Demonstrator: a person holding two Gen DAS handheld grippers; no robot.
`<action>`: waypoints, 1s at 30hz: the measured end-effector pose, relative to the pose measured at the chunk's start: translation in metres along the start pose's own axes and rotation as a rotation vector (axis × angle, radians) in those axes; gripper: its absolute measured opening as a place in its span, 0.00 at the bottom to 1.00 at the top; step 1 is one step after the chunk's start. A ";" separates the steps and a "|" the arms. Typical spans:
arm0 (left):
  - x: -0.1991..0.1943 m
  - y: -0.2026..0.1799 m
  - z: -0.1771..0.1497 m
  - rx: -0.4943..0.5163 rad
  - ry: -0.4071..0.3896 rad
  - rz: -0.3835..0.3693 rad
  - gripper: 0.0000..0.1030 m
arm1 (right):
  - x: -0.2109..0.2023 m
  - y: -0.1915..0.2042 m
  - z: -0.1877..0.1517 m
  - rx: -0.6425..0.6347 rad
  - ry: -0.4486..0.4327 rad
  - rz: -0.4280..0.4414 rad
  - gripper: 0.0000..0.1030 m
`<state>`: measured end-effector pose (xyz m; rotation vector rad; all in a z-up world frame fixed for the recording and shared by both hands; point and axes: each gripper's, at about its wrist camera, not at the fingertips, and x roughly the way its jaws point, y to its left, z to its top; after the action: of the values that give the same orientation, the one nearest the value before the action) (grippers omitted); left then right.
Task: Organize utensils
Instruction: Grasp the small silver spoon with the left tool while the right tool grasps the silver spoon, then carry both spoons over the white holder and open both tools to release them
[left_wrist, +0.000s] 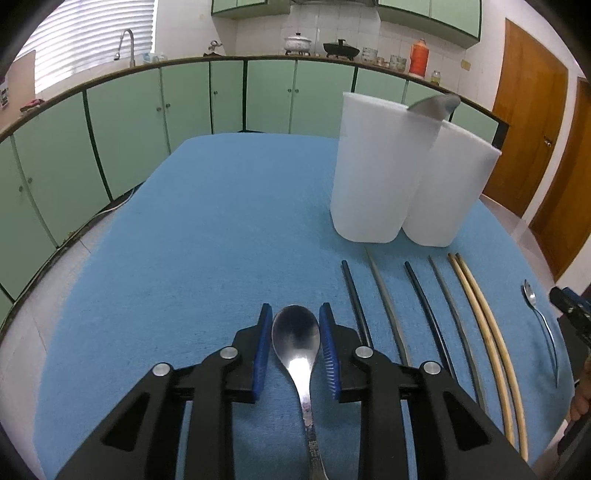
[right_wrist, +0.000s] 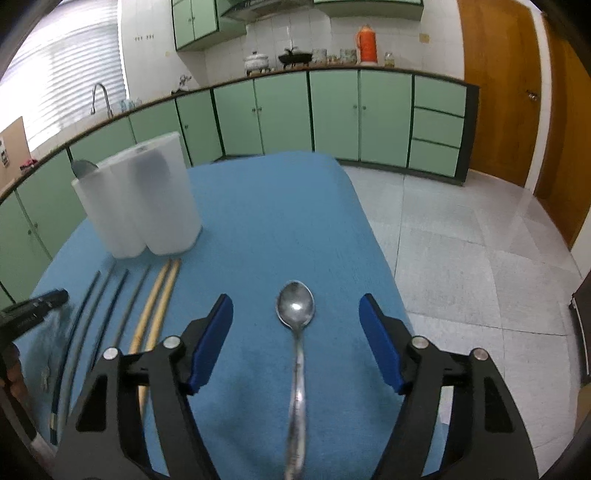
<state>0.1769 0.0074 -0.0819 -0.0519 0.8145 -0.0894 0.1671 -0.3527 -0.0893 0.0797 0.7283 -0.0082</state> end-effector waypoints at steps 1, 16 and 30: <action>-0.001 0.000 0.001 -0.001 -0.004 0.000 0.25 | 0.003 0.000 0.000 -0.003 0.010 0.003 0.65; 0.005 -0.002 0.003 0.010 0.000 0.003 0.25 | 0.048 0.011 0.013 -0.051 0.150 -0.027 0.51; -0.003 0.000 0.003 0.021 -0.038 0.006 0.25 | 0.031 0.006 0.012 -0.046 0.140 0.025 0.27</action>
<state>0.1770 0.0075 -0.0772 -0.0309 0.7757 -0.0912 0.1987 -0.3466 -0.1003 0.0460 0.8668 0.0379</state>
